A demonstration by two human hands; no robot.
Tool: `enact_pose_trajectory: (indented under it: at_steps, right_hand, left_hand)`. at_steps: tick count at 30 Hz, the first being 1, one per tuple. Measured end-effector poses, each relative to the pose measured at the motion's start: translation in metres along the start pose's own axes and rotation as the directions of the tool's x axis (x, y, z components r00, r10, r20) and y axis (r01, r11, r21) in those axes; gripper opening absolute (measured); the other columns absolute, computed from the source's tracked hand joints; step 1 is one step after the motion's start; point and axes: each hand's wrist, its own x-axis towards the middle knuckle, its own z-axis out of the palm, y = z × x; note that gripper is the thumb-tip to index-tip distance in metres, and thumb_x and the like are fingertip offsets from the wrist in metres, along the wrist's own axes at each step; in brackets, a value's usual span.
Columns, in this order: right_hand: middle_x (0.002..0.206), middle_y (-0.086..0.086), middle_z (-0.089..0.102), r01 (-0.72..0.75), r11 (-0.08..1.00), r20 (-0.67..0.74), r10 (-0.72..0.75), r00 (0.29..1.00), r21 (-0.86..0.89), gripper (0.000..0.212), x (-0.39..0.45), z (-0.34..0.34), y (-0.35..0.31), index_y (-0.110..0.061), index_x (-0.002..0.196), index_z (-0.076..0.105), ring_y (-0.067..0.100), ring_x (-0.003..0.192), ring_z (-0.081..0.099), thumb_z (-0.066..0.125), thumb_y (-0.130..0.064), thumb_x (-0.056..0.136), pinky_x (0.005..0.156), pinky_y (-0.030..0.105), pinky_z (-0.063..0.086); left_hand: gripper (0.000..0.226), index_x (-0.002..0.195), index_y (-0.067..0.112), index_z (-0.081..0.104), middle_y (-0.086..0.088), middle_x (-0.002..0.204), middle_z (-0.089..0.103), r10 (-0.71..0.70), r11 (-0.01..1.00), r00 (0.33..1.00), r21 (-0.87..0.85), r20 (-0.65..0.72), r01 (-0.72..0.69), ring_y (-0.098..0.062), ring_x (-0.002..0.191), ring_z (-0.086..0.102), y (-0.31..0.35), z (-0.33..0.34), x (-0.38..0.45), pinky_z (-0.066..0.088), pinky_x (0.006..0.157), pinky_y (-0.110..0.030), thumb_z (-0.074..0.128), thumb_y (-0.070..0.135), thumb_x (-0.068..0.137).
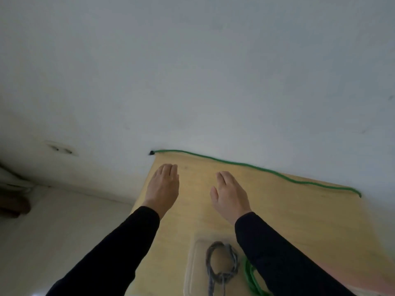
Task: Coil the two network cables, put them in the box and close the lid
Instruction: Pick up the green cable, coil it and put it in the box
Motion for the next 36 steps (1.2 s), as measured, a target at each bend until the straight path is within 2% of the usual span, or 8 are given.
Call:
enact_pose_trajectory:
  at_steps: [8, 13, 17, 21, 24, 29, 33, 36]
  right_hand:
    - [0.146, 0.01, 0.034, -0.052, 0.999, 0.092, 0.052, 0.994, 0.003, 0.05, 0.111, 0.052, -0.016, -0.004, 0.141, 0.028, 0.021, 0.135, 0.031, 0.038, -0.023, 0.096, 0.108, 0.028, 0.03]
    - [0.14, 0.014, 0.044, -0.05, 0.998, 0.072, 0.052, 0.996, -0.034, 0.047, 0.155, 0.083, -0.017, 0.001, 0.137, 0.036, 0.025, 0.131, 0.039, 0.046, -0.015, 0.094, 0.108, 0.03, 0.03]
    - [0.107, 0.017, 0.067, -0.027, 0.996, 0.041, 0.031, 0.999, -0.09, 0.044, 0.174, 0.11, -0.009, 0.003, 0.115, 0.059, 0.033, 0.099, 0.064, 0.07, -0.006, 0.074, 0.081, 0.04, 0.056]
    - [0.089, 0.009, 0.069, -0.025, 0.983, 0.053, 0.035, 0.998, -0.183, 0.039, 0.18, 0.119, -0.005, -0.006, 0.104, 0.064, 0.029, 0.084, 0.063, 0.076, -0.009, 0.068, 0.067, 0.035, 0.054]
    - [0.081, 0.007, 0.067, -0.049, 0.987, -0.009, 0.048, 0.999, -0.152, 0.023, 0.178, 0.112, 0.002, -0.009, 0.096, 0.066, 0.029, 0.079, 0.061, 0.071, -0.012, 0.074, 0.064, 0.035, 0.05]
    - [0.098, 0.008, 0.065, -0.039, 0.996, -0.135, 0.05, 0.99, 0.086, 0.036, 0.167, 0.072, 0.026, -0.01, 0.11, 0.06, 0.028, 0.089, 0.059, 0.034, -0.029, 0.093, 0.074, 0.039, 0.048]
    - [0.101, 0.007, 0.06, -0.029, 0.966, -0.249, 0.095, 0.964, 0.256, 0.029, 0.15, 0.018, 0.042, -0.01, 0.119, 0.057, 0.023, 0.088, 0.057, 0.04, -0.021, 0.097, 0.076, 0.036, 0.048]
    - [0.093, 0.004, 0.057, 0.009, 0.962, -0.369, 0.096, 0.924, 0.273, 0.028, 0.139, -0.024, 0.05, -0.01, 0.12, 0.057, 0.017, 0.077, 0.053, 0.044, -0.017, 0.096, 0.068, 0.022, 0.042]
  left_hand:
    - [0.033, 0.092, 0.001, 0.062, -0.013, 0.085, 0.065, -0.011, 1.0, 0.995, -0.017, 0.096, 0.012, -0.029, 0.078, 0.064, -0.088, 0.048, 0.065, 0.054, 0.066, -0.032, 0.075, -0.005, 0.062]
    - [0.042, 0.105, -0.002, 0.062, -0.015, 0.098, 0.066, 0.032, 0.995, 0.995, -0.101, 0.093, -0.023, -0.029, 0.091, 0.066, -0.108, 0.085, 0.096, 0.054, 0.078, -0.033, 0.071, -0.011, 0.065]
    - [0.045, 0.105, -0.004, 0.064, -0.018, 0.099, 0.067, 0.03, 0.987, 0.99, -0.158, 0.141, -0.008, -0.034, 0.093, 0.066, -0.115, 0.107, 0.11, 0.055, 0.075, -0.037, 0.068, -0.015, 0.061]
    - [0.032, 0.087, 0.001, 0.065, -0.014, 0.081, 0.065, 0.009, 0.981, 0.983, -0.19, 0.182, 0.026, -0.034, 0.075, 0.065, -0.118, 0.113, 0.113, 0.051, 0.053, -0.033, 0.066, -0.015, 0.059]
    - [0.025, 0.097, 0.001, 0.063, -0.015, 0.088, 0.064, -0.065, 0.955, 0.987, -0.278, 0.15, 0.105, -0.033, 0.079, 0.061, -0.116, 0.112, 0.117, 0.046, 0.058, -0.031, 0.058, -0.01, 0.075]
    - [0.018, 0.105, 0.006, 0.055, -0.008, 0.096, 0.057, -0.266, 0.802, 0.963, -0.543, 0.05, 0.25, -0.02, 0.079, 0.05, -0.101, 0.073, 0.136, 0.033, 0.068, -0.019, 0.04, 0.006, 0.095]
    - [0.016, 0.092, 0.02, 0.049, 0.002, 0.085, 0.055, -0.389, 0.59, 0.916, -0.736, 0.102, 0.332, -0.026, 0.073, 0.058, -0.075, 0.027, 0.157, 0.049, 0.065, -0.029, 0.034, 0.014, 0.096]
    - [0.018, 0.093, 0.02, 0.048, 0.003, 0.078, 0.054, -0.315, 0.451, 0.93, -0.832, 0.189, 0.322, -0.022, 0.074, 0.06, -0.037, -0.005, 0.163, 0.049, 0.069, -0.016, 0.032, 0.014, 0.099]
